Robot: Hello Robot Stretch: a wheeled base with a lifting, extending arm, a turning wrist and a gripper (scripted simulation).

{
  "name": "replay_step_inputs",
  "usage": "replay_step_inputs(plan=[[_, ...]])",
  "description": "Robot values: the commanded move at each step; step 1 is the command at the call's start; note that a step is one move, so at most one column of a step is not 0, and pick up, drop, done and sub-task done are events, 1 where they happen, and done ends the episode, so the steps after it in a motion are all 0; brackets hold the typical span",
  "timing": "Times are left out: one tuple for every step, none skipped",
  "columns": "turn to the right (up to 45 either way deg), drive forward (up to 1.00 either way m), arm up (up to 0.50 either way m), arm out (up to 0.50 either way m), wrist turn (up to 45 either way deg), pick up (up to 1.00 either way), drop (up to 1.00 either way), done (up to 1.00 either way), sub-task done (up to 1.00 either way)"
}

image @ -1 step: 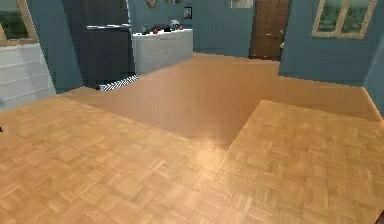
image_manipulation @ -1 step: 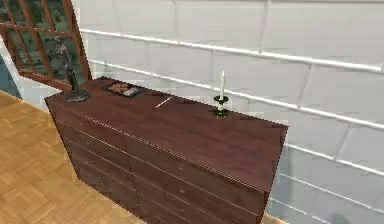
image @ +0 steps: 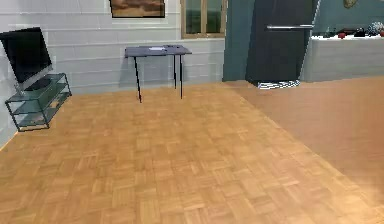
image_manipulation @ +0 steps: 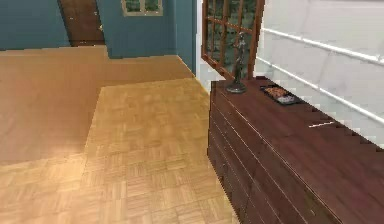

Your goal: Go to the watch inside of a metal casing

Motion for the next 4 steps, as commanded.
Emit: replay_step_inputs(plan=[[-9.0,0.0,0.0,0.0,0.0,0.0,0.0,0.0,0.0],[0.0,1.0,0.0,0.0,0.0,0.0,0.0,0.0,0.0],[0.0,1.0,0.0,0.0,0.0,0.0,0.0,0.0,0.0],[0.0,0.7,0.0,0.0,0.0,0.0,0.0,0.0,0.0]])
